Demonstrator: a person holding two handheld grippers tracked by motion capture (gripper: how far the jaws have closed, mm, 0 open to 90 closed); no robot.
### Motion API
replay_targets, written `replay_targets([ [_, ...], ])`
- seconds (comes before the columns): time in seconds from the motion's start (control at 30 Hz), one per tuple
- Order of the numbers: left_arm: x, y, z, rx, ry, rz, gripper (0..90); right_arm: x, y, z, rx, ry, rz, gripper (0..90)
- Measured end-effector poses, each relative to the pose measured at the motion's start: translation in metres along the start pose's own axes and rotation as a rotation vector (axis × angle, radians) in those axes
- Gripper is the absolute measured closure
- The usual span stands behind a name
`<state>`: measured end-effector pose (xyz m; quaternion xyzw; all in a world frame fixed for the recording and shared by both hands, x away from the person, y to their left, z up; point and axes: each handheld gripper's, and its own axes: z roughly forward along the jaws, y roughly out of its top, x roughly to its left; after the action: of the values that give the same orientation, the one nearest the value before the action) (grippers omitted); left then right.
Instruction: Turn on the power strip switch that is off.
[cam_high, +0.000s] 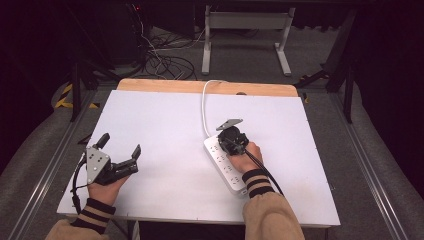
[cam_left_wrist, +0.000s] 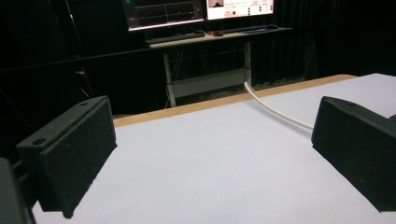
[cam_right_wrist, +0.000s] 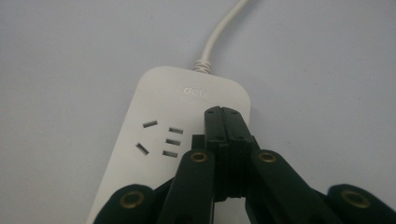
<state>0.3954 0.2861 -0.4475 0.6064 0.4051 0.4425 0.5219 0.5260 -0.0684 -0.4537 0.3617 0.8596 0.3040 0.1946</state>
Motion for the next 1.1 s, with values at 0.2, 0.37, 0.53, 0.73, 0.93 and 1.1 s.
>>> replay_targets([
  [0.2,0.000,0.000,0.000,-0.004,0.003,-0.001,0.4,-0.001,0.000,0.000,-0.002,0.013,0.007,90.0],
  [0.37,0.001,0.000,0.000,-0.001,0.001,-0.004,0.4,-0.001,0.003,0.000,0.016,0.012,-0.012,90.0],
  [0.53,0.001,-0.001,0.001,0.000,0.001,-0.004,0.4,-0.002,0.005,-0.001,0.023,0.000,-0.024,90.0],
  [0.73,0.000,0.000,0.001,-0.002,0.001,-0.005,0.4,-0.004,0.004,-0.003,0.032,0.003,-0.017,90.0],
  [0.93,0.000,-0.001,0.002,0.001,0.001,-0.003,0.4,-0.005,0.003,-0.003,0.031,0.012,-0.012,90.0],
  [1.1,0.001,-0.001,0.002,0.000,0.002,-0.006,0.4,-0.013,0.004,-0.018,-0.128,0.015,0.000,90.0],
])
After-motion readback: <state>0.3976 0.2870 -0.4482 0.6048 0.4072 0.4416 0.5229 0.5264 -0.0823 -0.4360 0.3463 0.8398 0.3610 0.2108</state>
